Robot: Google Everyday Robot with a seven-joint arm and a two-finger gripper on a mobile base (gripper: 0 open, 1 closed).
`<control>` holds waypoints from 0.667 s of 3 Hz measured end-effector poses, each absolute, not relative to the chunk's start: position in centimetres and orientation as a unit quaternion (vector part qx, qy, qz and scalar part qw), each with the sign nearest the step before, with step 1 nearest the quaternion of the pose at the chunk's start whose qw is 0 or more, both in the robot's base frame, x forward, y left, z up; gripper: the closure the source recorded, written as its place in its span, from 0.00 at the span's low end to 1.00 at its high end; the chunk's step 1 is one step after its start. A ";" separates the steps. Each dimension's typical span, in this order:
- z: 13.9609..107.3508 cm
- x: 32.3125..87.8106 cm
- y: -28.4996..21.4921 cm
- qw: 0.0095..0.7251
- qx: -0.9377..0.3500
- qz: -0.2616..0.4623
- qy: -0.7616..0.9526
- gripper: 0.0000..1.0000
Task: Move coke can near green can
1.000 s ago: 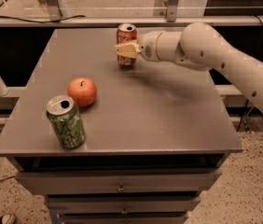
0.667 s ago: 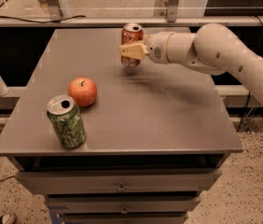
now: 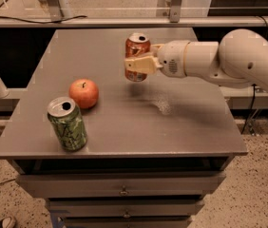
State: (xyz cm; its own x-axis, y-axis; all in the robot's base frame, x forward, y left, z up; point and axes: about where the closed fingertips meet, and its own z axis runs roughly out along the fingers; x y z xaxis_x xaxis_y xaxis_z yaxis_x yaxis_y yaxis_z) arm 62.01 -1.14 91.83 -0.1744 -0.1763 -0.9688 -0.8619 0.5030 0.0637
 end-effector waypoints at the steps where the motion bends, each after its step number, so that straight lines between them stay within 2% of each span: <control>1: 92.7 57.9 -1.7 0.516 -0.394 0.328 0.686 1.00; 2: 92.4 53.9 -1.1 0.505 -0.418 0.344 0.672 1.00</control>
Offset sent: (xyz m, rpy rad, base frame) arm -0.1224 0.0052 0.0003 -0.0199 -0.0139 0.1755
